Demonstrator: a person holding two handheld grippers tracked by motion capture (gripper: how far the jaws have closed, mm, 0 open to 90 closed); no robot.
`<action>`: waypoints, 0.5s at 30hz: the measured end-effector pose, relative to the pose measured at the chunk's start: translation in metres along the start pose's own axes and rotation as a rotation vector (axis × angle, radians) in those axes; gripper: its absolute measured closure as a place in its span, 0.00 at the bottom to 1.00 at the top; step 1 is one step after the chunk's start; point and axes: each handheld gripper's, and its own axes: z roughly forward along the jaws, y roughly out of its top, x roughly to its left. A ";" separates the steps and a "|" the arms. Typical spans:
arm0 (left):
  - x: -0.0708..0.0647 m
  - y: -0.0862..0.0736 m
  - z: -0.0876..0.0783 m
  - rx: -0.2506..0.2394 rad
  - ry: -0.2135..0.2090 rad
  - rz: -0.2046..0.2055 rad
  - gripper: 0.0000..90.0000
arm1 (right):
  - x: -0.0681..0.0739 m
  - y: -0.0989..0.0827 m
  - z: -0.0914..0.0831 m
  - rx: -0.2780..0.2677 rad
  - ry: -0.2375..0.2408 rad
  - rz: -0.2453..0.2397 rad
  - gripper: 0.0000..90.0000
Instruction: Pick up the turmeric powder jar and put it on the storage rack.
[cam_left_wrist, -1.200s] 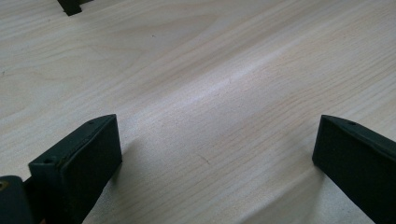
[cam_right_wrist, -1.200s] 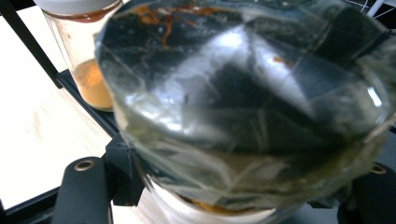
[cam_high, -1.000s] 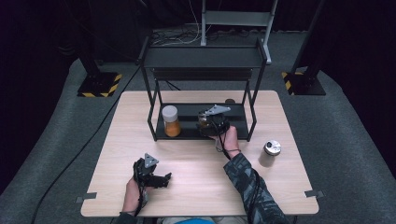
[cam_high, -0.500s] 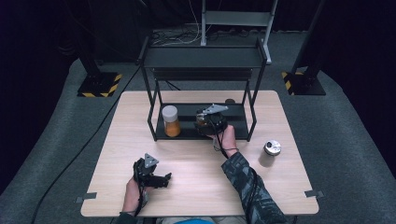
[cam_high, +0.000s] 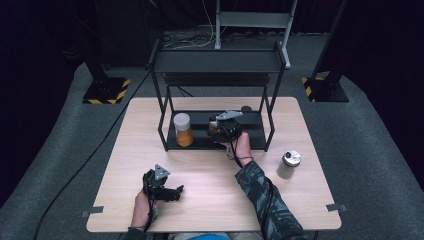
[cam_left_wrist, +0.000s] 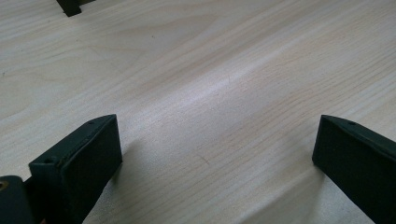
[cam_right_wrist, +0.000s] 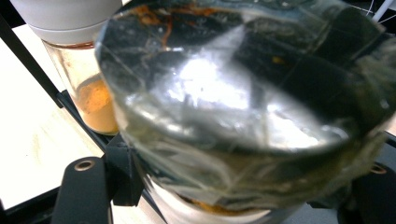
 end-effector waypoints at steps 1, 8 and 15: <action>0.000 0.000 0.000 0.000 0.000 0.000 0.01 | 0.000 0.000 0.001 0.000 0.000 0.001 0.34; 0.000 0.000 0.000 0.000 -0.002 -0.001 0.01 | 0.001 0.000 0.006 0.001 0.000 0.002 0.34; 0.001 0.000 0.000 0.000 -0.003 -0.002 0.01 | 0.001 0.001 0.011 -0.001 0.002 0.012 0.34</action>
